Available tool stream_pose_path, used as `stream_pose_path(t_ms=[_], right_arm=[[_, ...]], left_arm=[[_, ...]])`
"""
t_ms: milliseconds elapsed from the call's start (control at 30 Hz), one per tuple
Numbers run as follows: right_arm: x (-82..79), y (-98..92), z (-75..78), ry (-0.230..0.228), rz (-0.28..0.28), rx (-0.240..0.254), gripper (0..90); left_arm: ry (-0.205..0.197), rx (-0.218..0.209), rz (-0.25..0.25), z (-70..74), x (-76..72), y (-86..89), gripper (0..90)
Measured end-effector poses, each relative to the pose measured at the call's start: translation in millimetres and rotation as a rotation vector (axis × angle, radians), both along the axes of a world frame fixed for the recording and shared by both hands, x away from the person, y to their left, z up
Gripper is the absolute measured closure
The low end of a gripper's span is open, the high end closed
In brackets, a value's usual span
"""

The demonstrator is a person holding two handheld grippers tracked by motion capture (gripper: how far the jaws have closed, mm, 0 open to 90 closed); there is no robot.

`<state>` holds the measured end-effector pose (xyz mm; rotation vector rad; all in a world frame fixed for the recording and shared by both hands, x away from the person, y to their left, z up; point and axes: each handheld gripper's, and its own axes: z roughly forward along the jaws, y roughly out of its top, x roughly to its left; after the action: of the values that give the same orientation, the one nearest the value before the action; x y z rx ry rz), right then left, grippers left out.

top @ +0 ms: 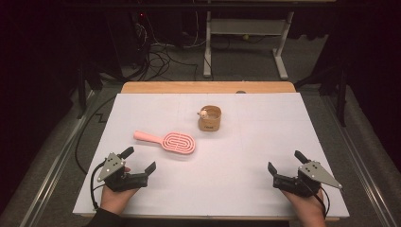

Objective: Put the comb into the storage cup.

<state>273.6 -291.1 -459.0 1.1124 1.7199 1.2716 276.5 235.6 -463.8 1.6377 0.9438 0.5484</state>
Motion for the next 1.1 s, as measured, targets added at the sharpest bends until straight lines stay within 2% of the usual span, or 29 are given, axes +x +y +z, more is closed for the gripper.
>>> stream_pose_path(t_ms=[433, 767, 1100], right_arm=[[3.6, 7.9, 1.2, 0.006, 0.012, -0.019, 0.2], [2.9, 7.6, 3.4, 0.004, 0.020, 0.001, 0.3], [2.0, 8.4, 3.9, 0.002, 0.029, -0.006, 0.3]], left_arm=[[-0.003, 0.004, 0.006, -0.3, 1.7, 4.1, 0.0], [-0.005, 0.006, 0.007, -0.1, 1.4, 4.2, 0.0], [0.000, 0.002, 0.010, 0.5, 1.9, 5.6, 0.0]])
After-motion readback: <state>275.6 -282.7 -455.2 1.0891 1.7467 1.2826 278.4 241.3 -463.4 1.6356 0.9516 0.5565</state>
